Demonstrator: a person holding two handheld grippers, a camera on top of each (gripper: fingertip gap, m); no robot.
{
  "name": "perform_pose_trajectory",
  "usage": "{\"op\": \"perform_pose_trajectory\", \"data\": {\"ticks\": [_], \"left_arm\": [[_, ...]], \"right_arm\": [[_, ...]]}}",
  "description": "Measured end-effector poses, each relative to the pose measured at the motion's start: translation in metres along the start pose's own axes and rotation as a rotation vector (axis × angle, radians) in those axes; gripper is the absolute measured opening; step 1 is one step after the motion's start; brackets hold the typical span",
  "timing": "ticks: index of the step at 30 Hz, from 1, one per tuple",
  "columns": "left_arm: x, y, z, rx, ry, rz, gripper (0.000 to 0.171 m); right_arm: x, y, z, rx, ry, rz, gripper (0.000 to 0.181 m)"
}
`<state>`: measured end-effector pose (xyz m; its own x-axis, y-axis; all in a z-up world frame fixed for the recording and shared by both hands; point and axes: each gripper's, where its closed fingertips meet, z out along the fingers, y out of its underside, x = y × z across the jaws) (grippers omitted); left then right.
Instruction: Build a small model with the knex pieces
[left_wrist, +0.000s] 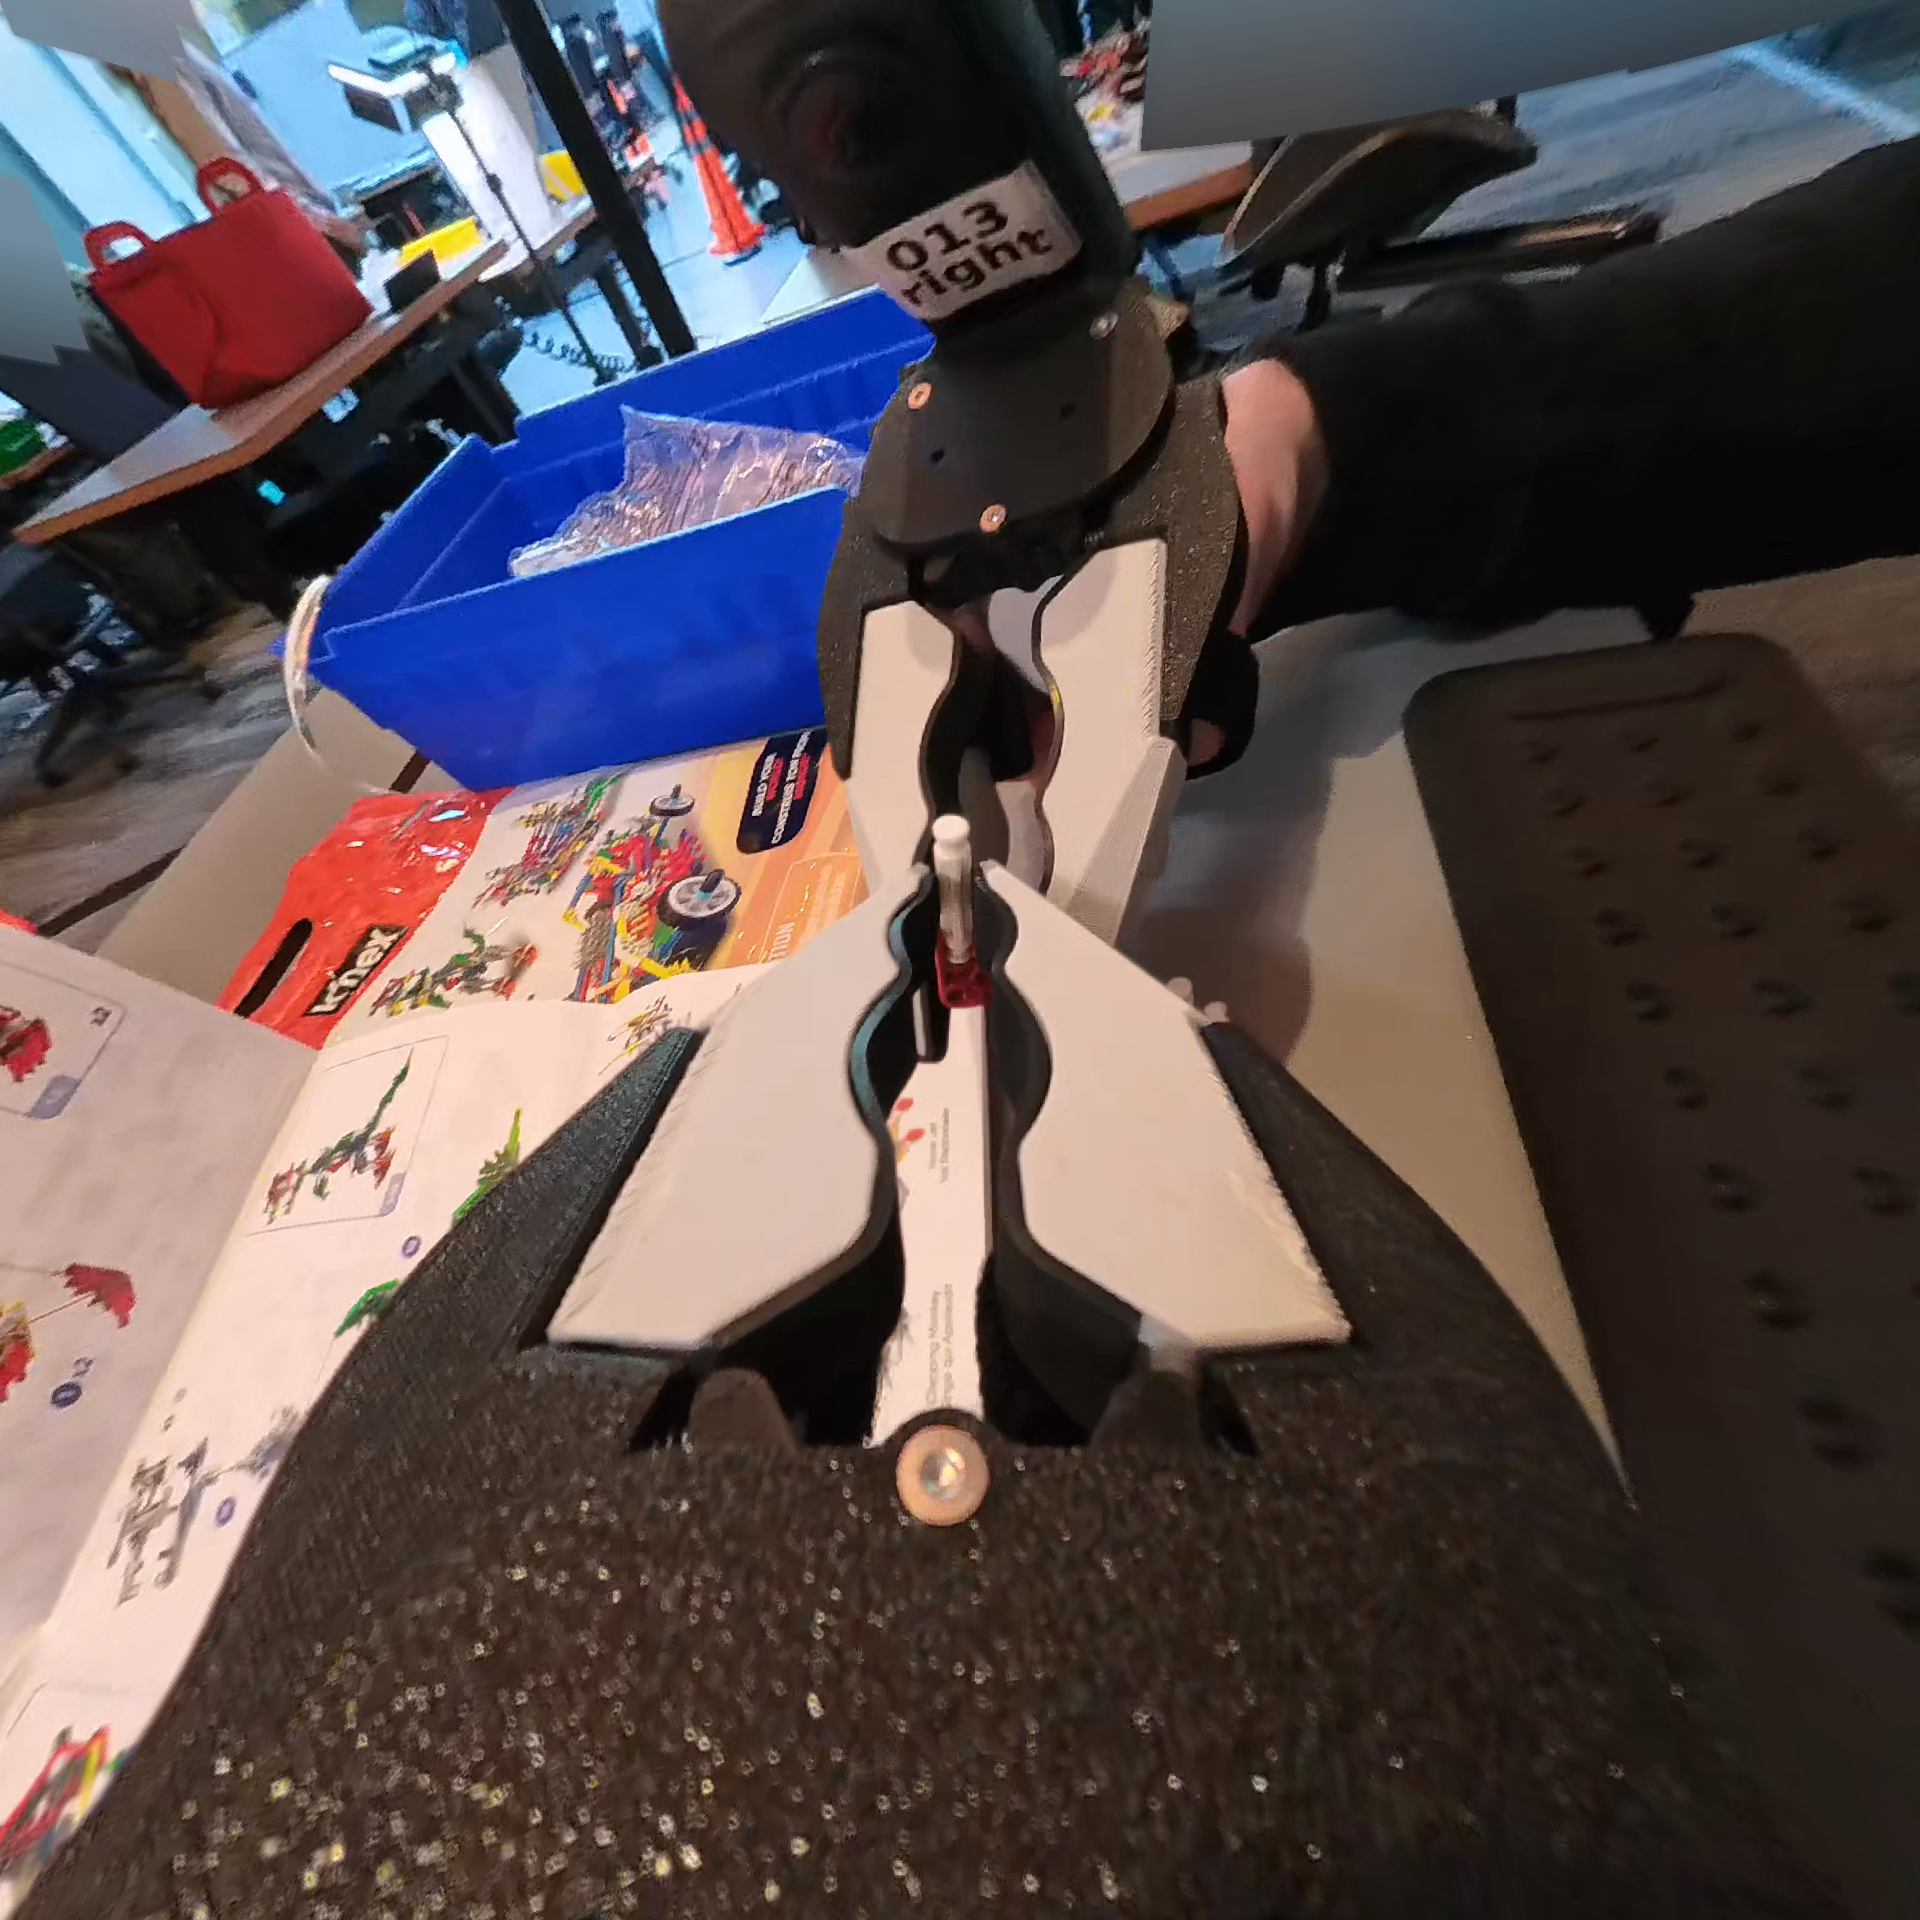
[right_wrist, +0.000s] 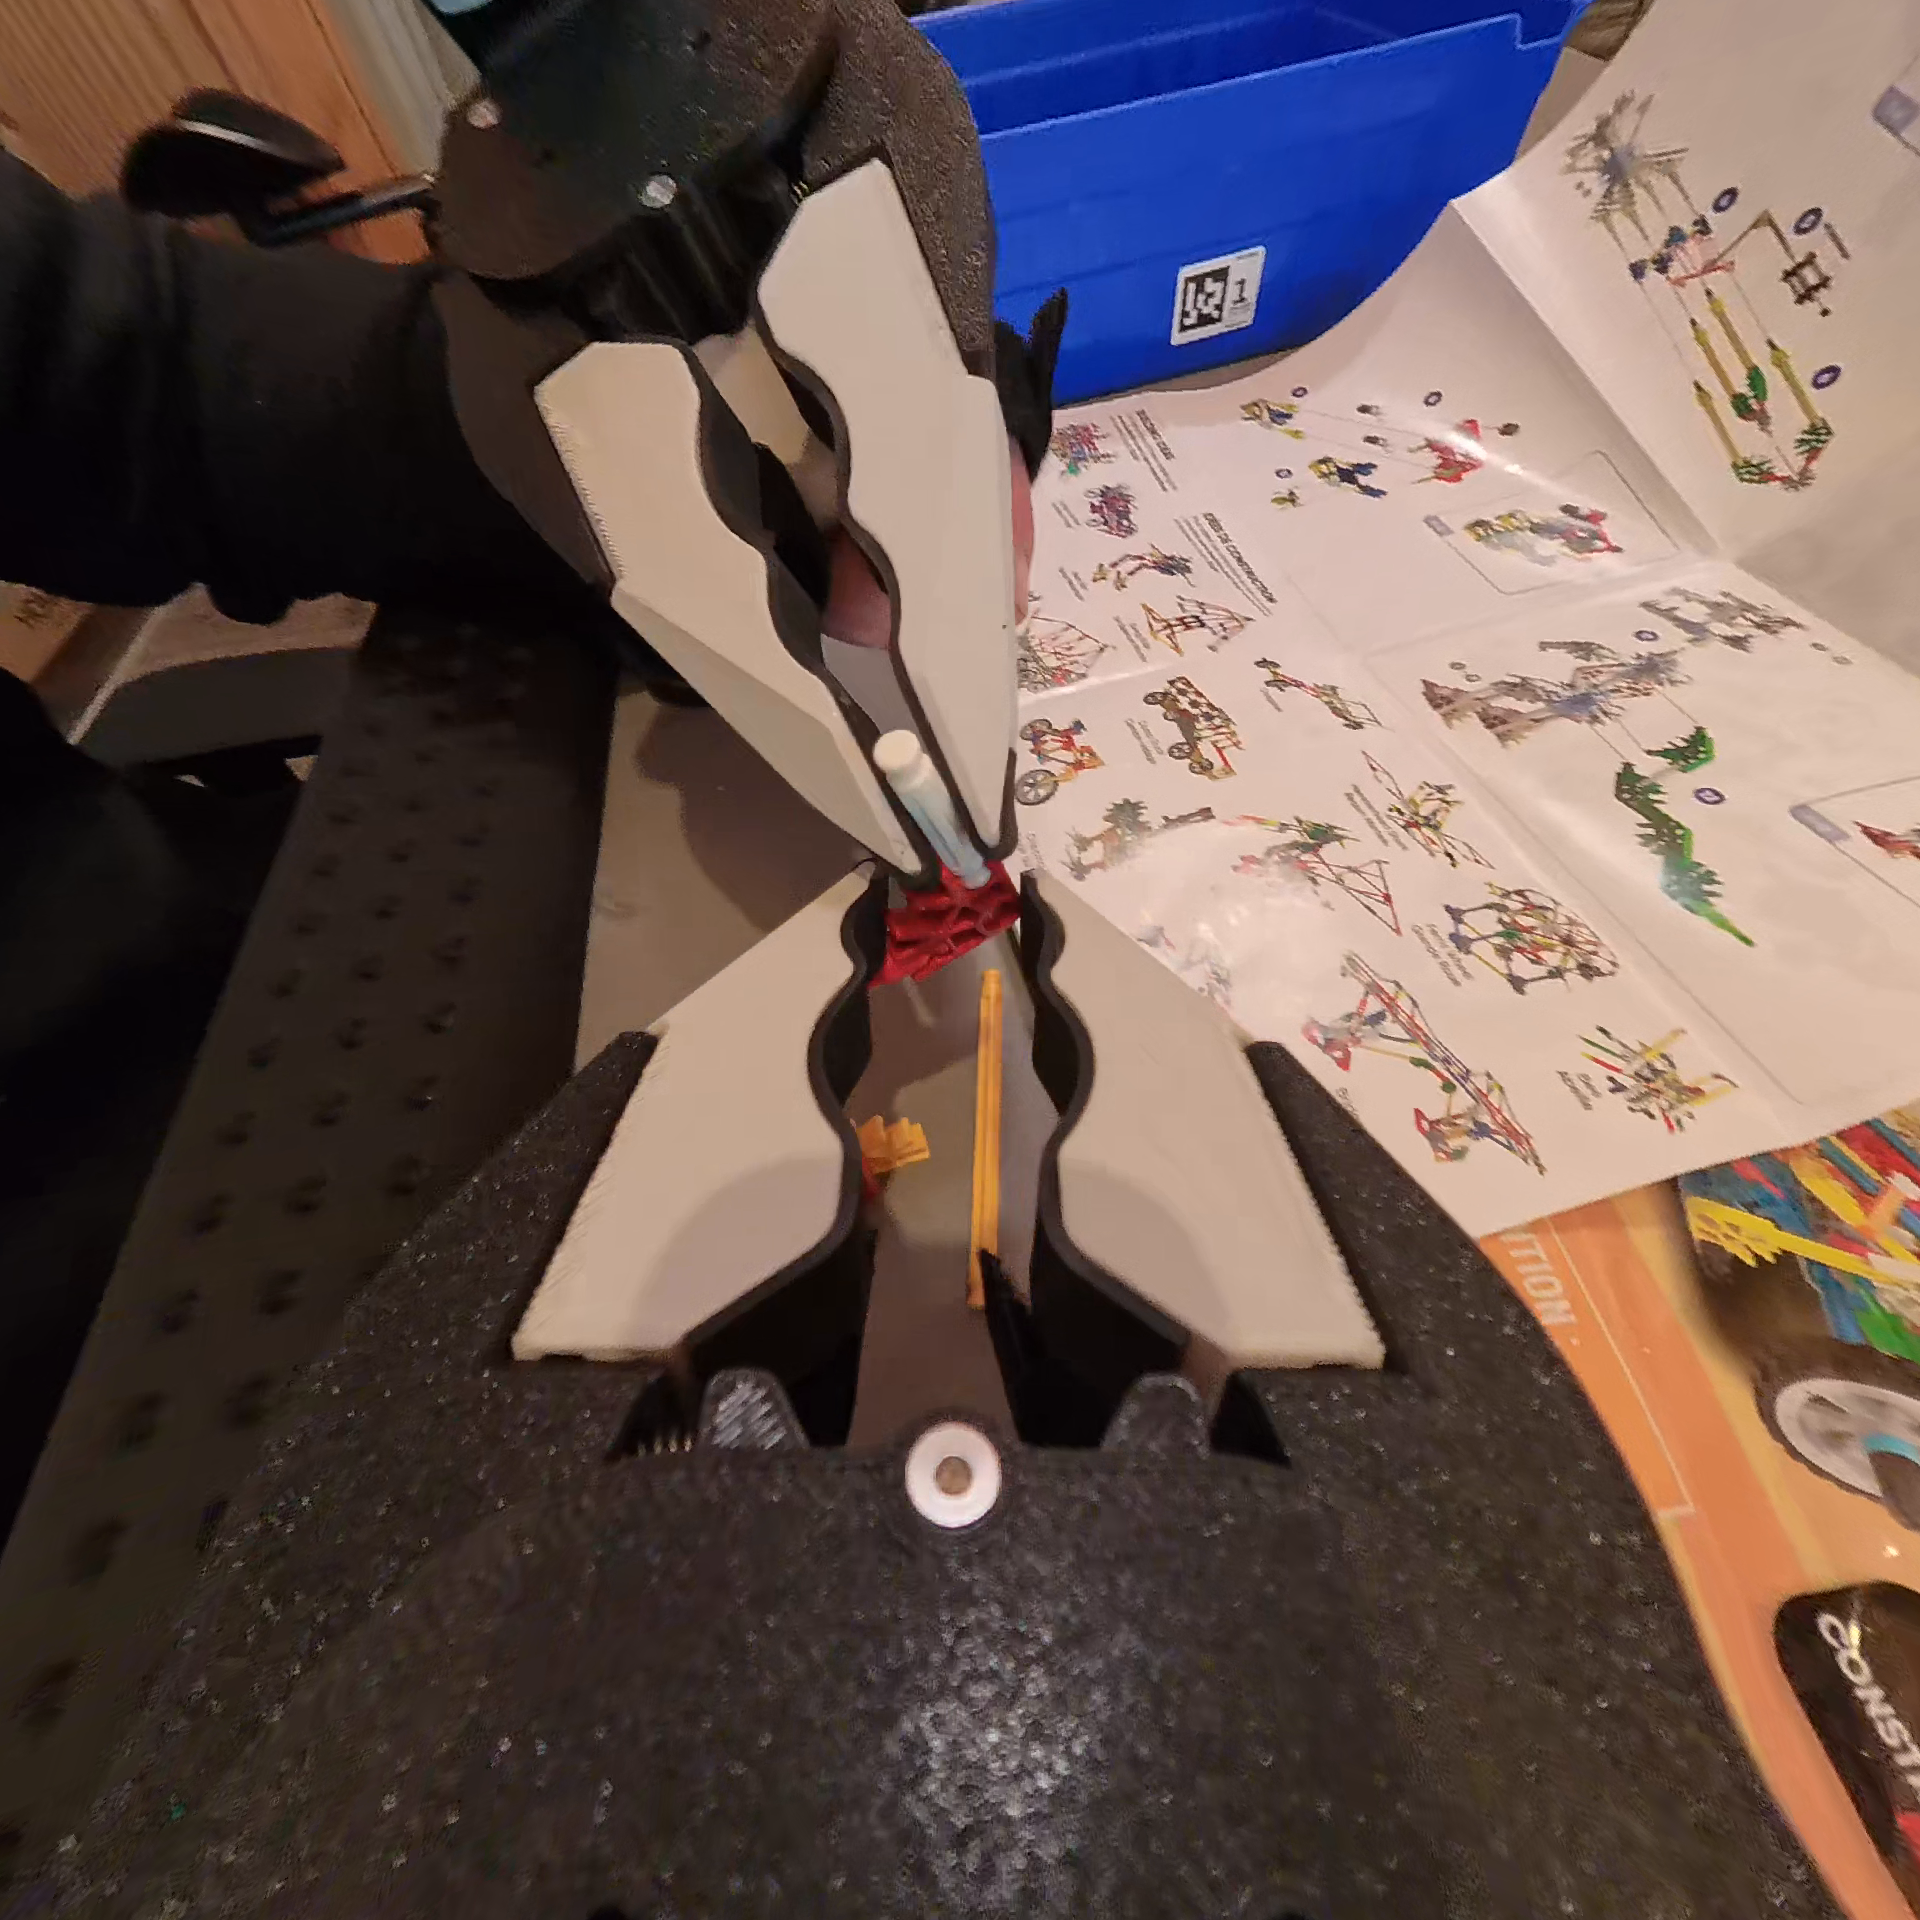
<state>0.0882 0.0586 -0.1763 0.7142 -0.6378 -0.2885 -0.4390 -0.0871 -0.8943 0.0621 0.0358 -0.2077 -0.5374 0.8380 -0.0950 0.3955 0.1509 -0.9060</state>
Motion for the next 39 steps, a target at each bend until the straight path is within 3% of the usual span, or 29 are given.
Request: {"op": "perform_pose_trajectory", "data": {"ticks": [12, 14, 15, 20, 25, 29, 39], "left_arm": [[0.003, 0.012, -0.007, -0.088, -0.037, -0.018, 0.002], [0.006, 0.015, -0.009, -0.088, -0.016, -0.037, 0.002], [0.01, 0.017, -0.009, -0.089, 0.001, -0.06, 0.002], [0.026, 0.036, -0.01, -0.148, 0.092, -0.147, 0.002], [0.041, 0.06, -0.004, -0.249, 0.179, -0.18, 0.002], [0.046, 0.065, -0.001, -0.27, 0.197, -0.171, 0.002], [0.053, 0.07, 0.007, -0.29, 0.228, -0.18, 0.002]], "right_arm": [[0.001, 0.009, -0.007, -0.061, 0.063, -0.059, 0.025], [0.004, 0.012, -0.019, -0.07, 0.082, -0.054, 0.044], [0.001, 0.013, -0.025, -0.071, 0.068, -0.057, 0.045], [-0.025, 0.046, -0.028, -0.197, -0.05, -0.11, 0.04], [-0.03, 0.066, -0.013, -0.275, -0.059, -0.141, 0.033], [-0.032, 0.068, -0.007, -0.275, -0.063, -0.155, 0.016], [-0.035, 0.06, -0.004, -0.232, -0.08, -0.158, 0.016]]}}
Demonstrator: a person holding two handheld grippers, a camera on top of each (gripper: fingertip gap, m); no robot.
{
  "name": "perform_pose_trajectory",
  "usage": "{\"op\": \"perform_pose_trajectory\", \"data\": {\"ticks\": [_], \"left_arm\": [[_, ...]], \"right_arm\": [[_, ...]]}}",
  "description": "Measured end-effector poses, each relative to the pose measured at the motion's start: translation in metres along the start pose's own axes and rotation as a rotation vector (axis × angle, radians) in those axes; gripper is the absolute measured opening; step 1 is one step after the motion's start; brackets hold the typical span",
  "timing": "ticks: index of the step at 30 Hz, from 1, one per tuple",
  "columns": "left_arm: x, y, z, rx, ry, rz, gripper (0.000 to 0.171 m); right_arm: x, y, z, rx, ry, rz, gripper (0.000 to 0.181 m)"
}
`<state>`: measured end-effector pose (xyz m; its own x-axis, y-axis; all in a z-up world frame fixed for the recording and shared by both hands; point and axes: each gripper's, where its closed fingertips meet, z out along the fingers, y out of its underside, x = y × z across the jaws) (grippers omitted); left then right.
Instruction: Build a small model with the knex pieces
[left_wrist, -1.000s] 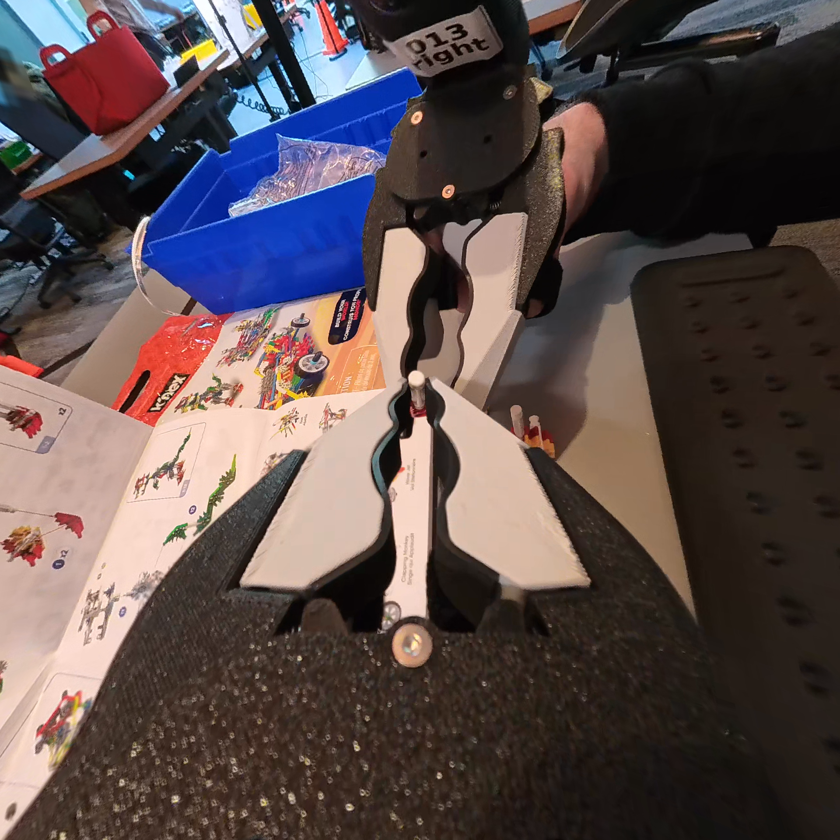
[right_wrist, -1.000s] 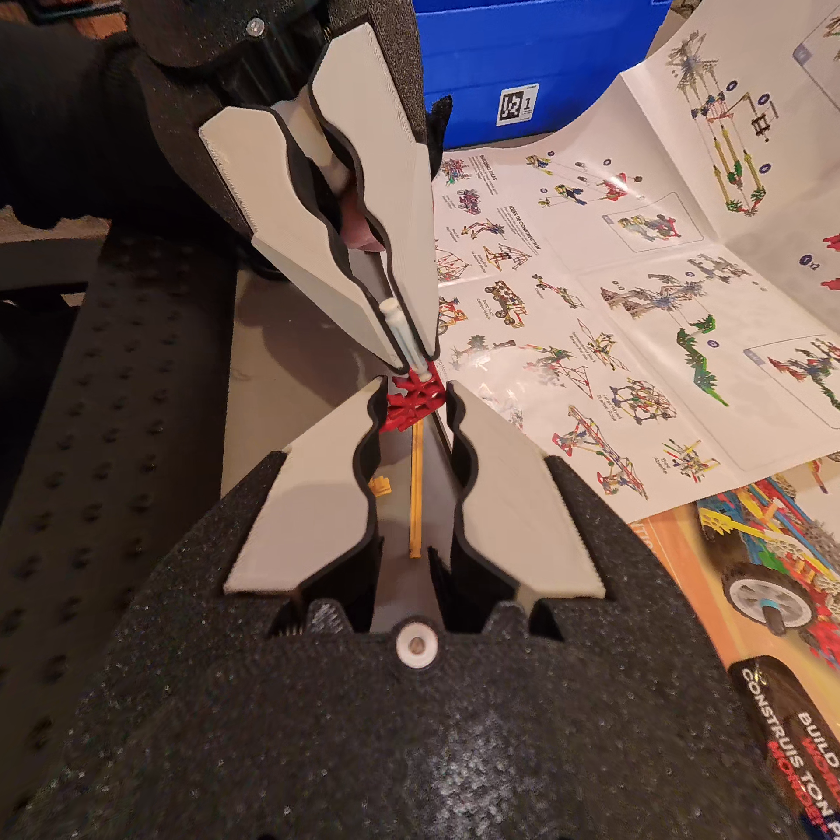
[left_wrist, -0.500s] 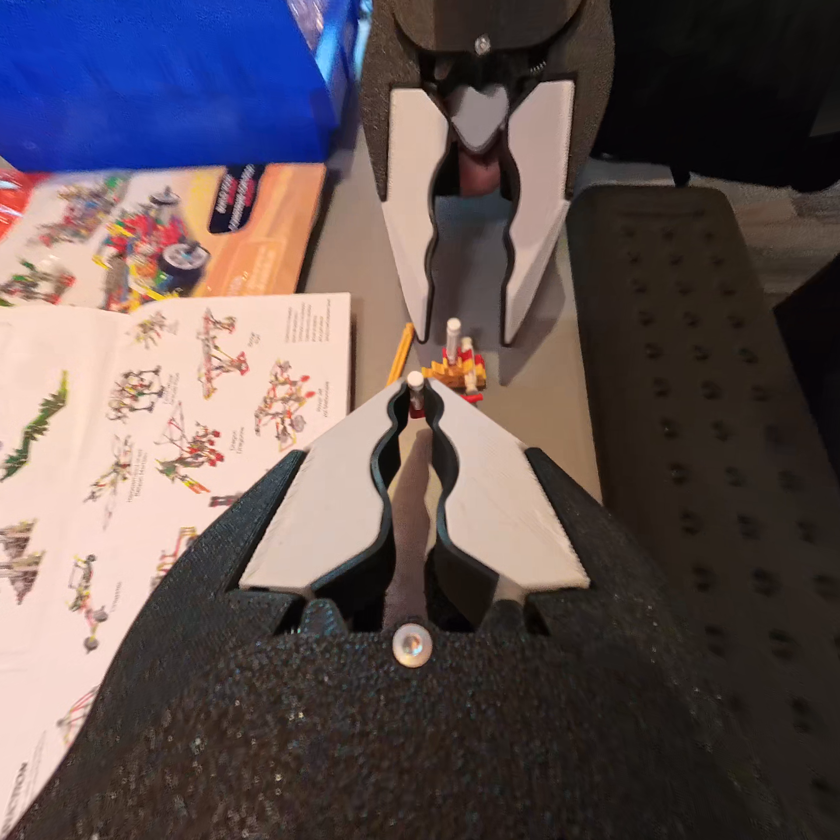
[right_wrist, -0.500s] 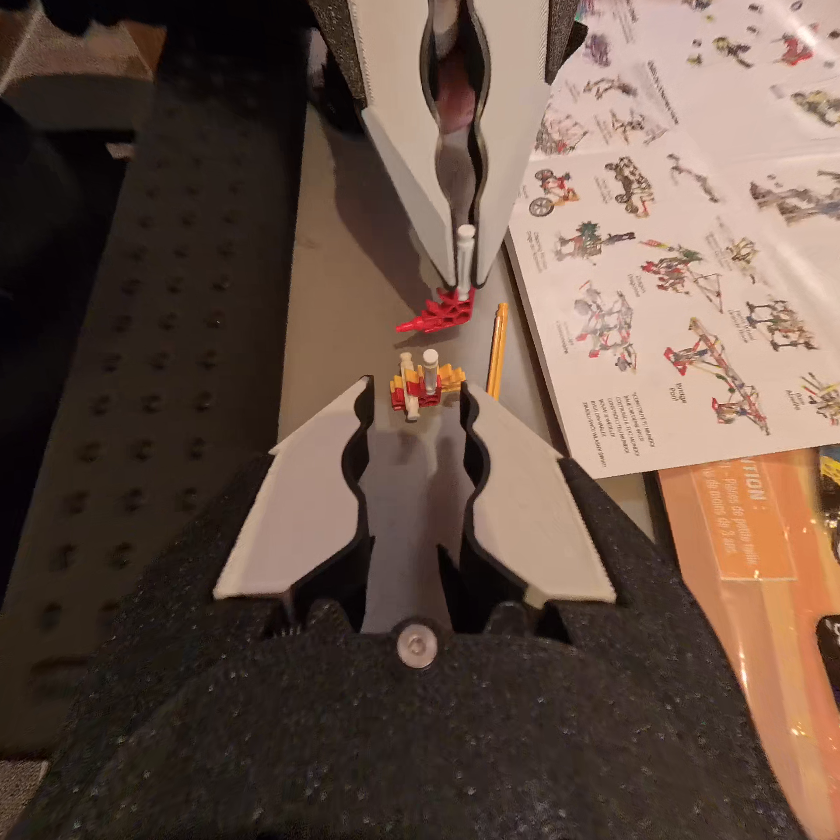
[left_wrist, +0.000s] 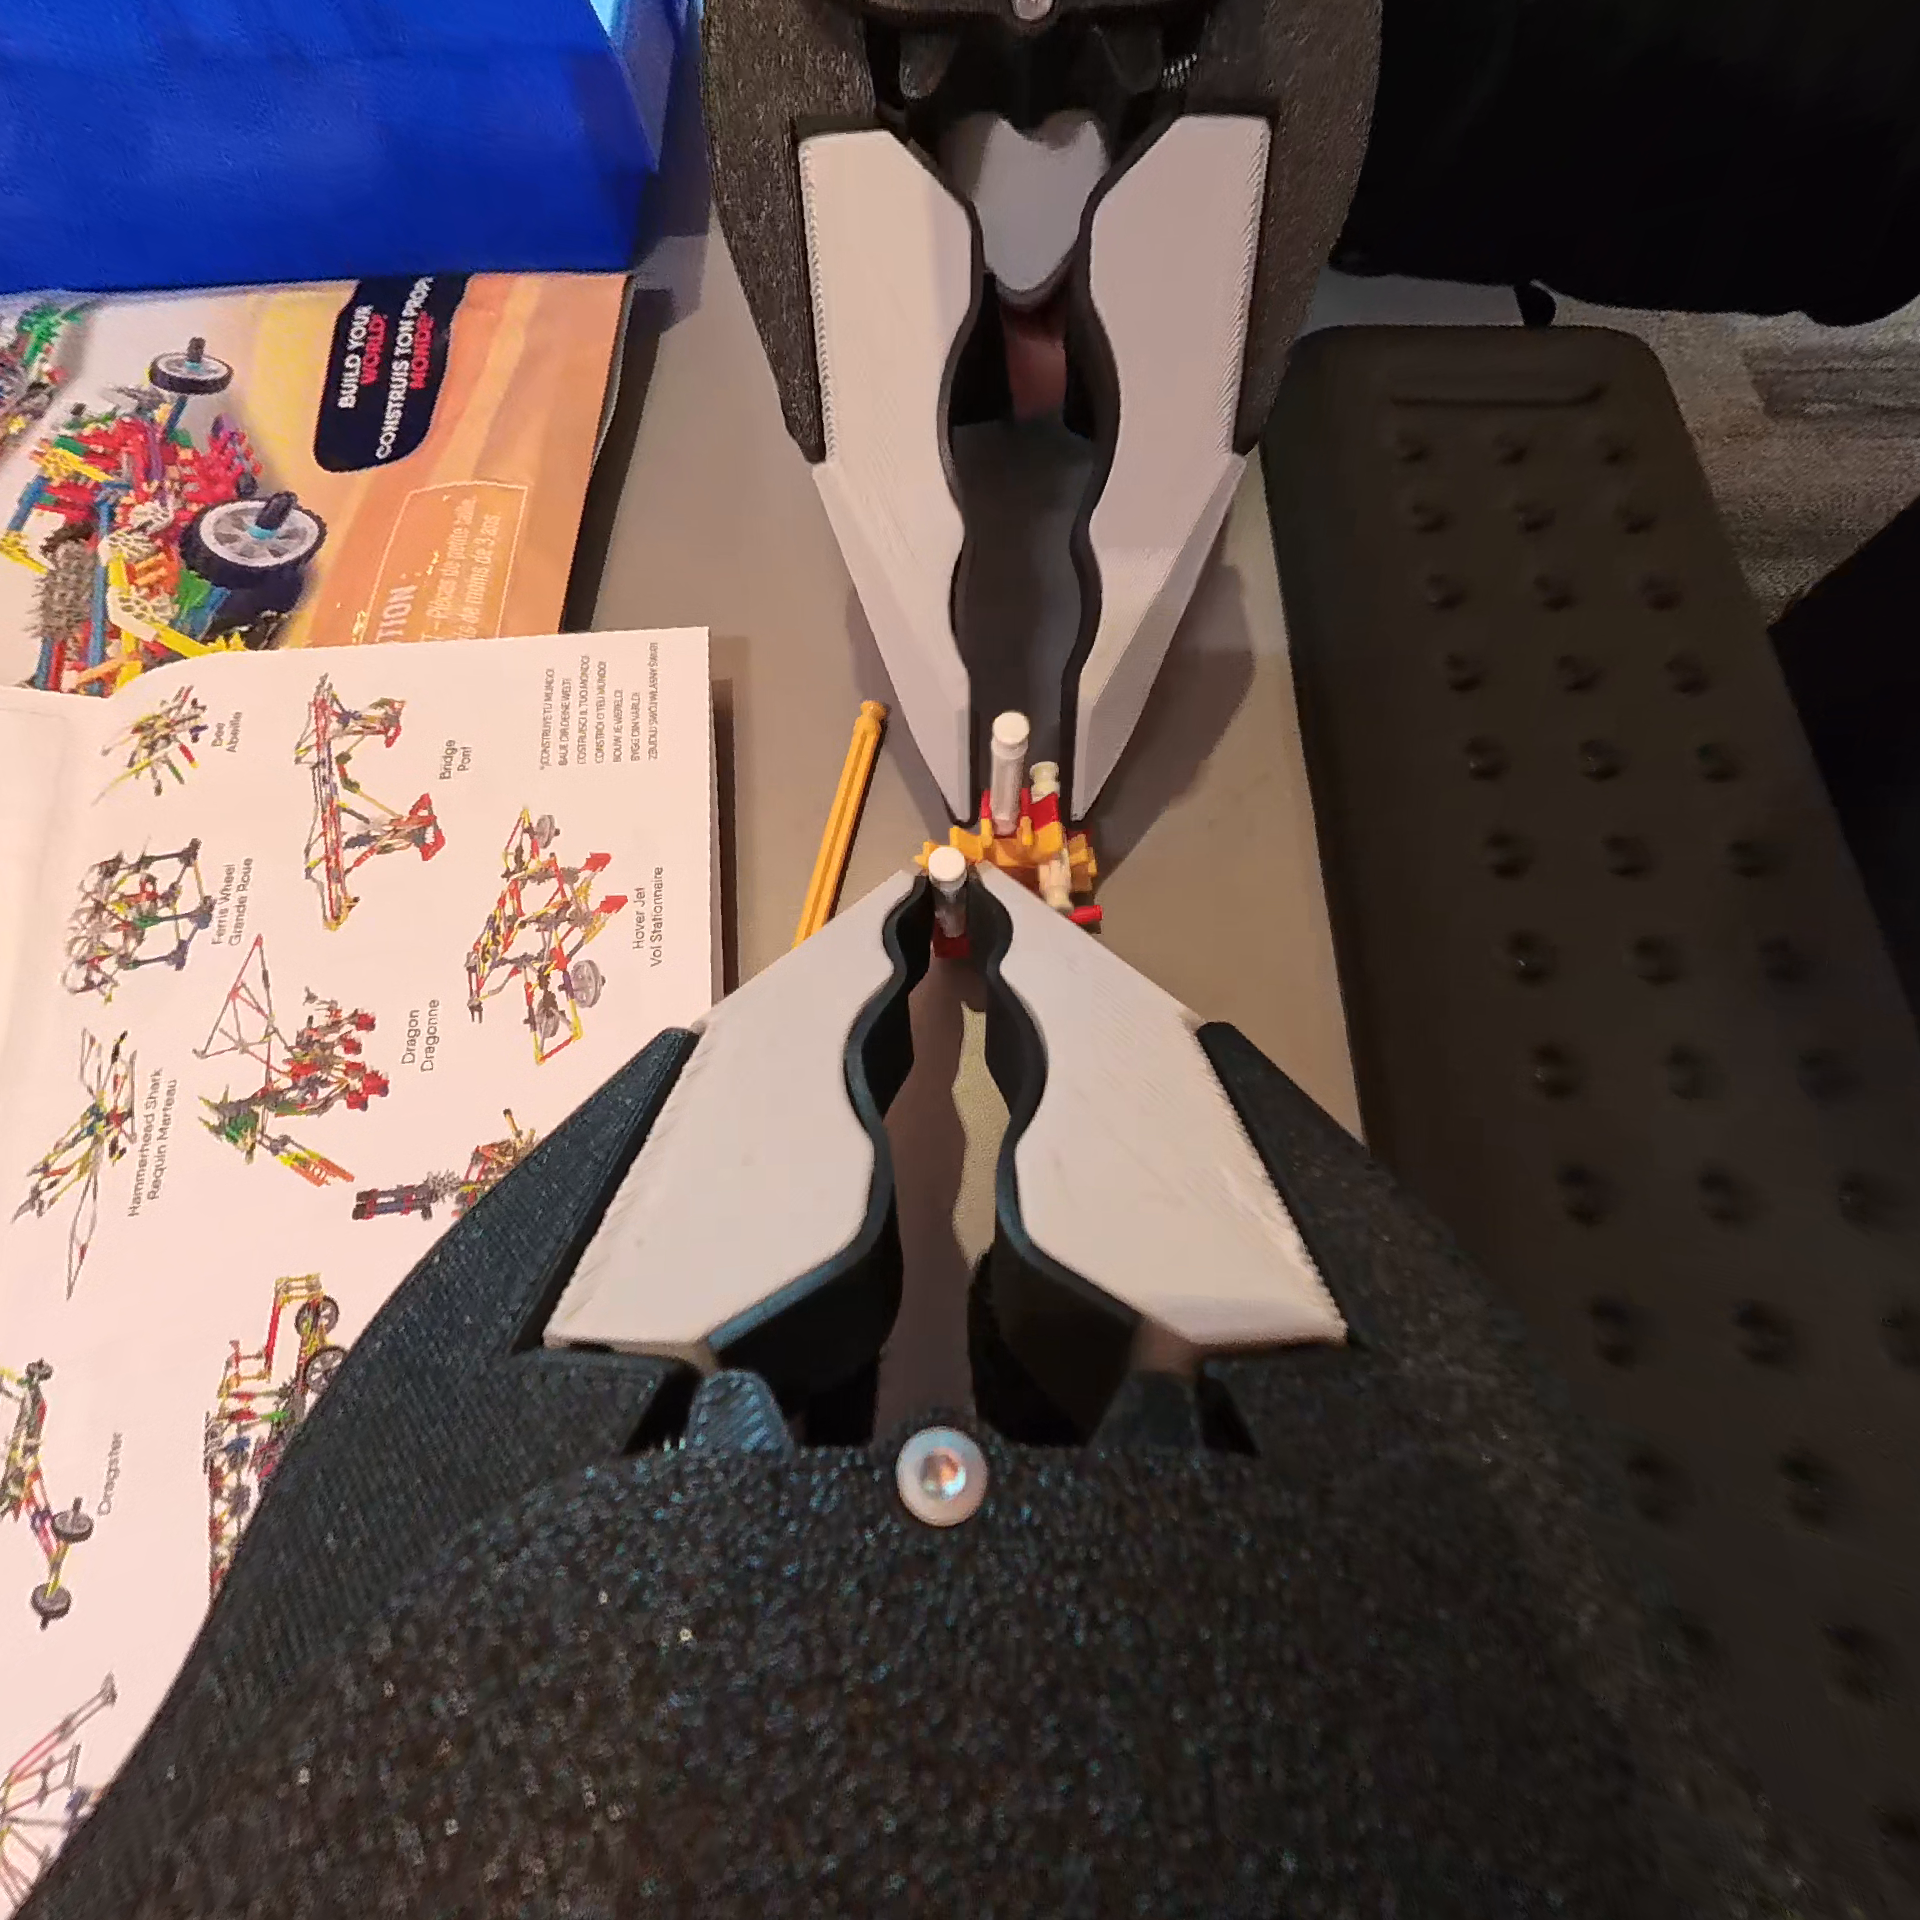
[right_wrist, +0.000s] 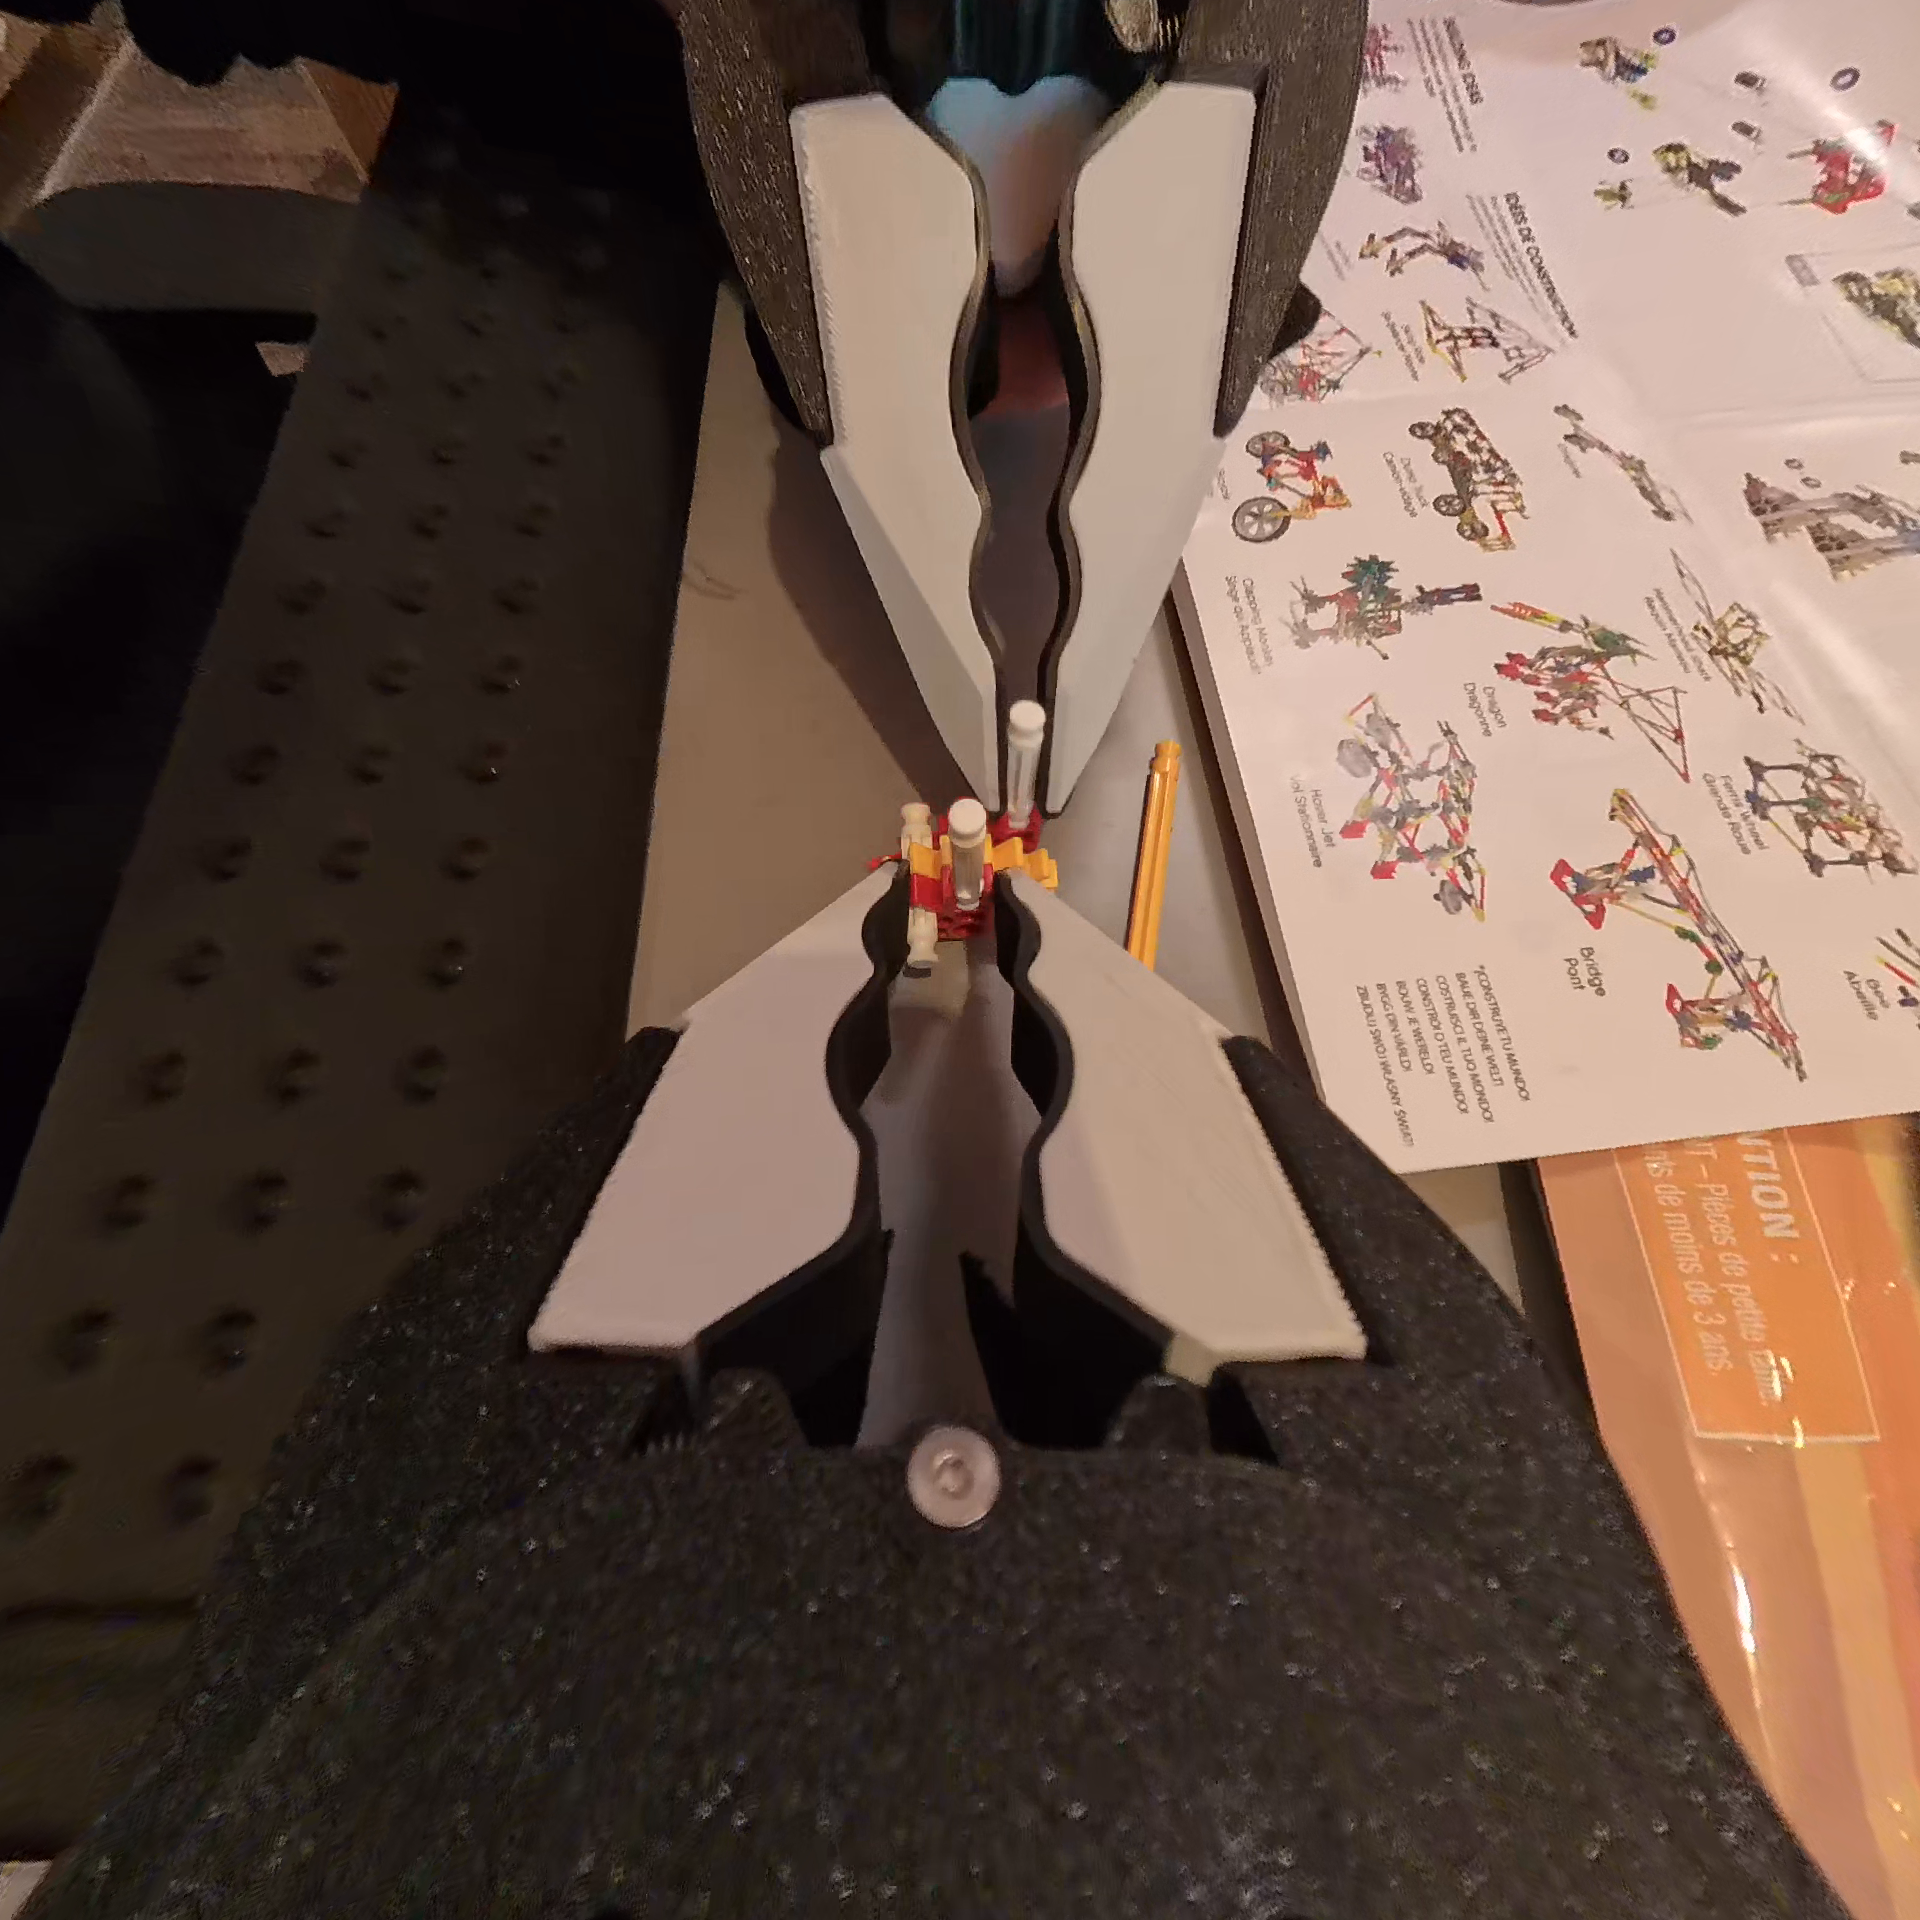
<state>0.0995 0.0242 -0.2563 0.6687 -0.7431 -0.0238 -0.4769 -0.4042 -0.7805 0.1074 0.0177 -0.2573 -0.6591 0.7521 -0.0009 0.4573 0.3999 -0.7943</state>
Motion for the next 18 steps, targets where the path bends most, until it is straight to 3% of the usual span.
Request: {"op": "perform_pose_trajectory", "data": {"ticks": [18], "left_arm": [[-0.0015, -0.0003, 0.0006, 0.01, -0.001, -0.045, 0.003]], "right_arm": [[0.0064, 0.0004, 0.0055, -0.019, 0.029, 0.022, 0.015]]}}
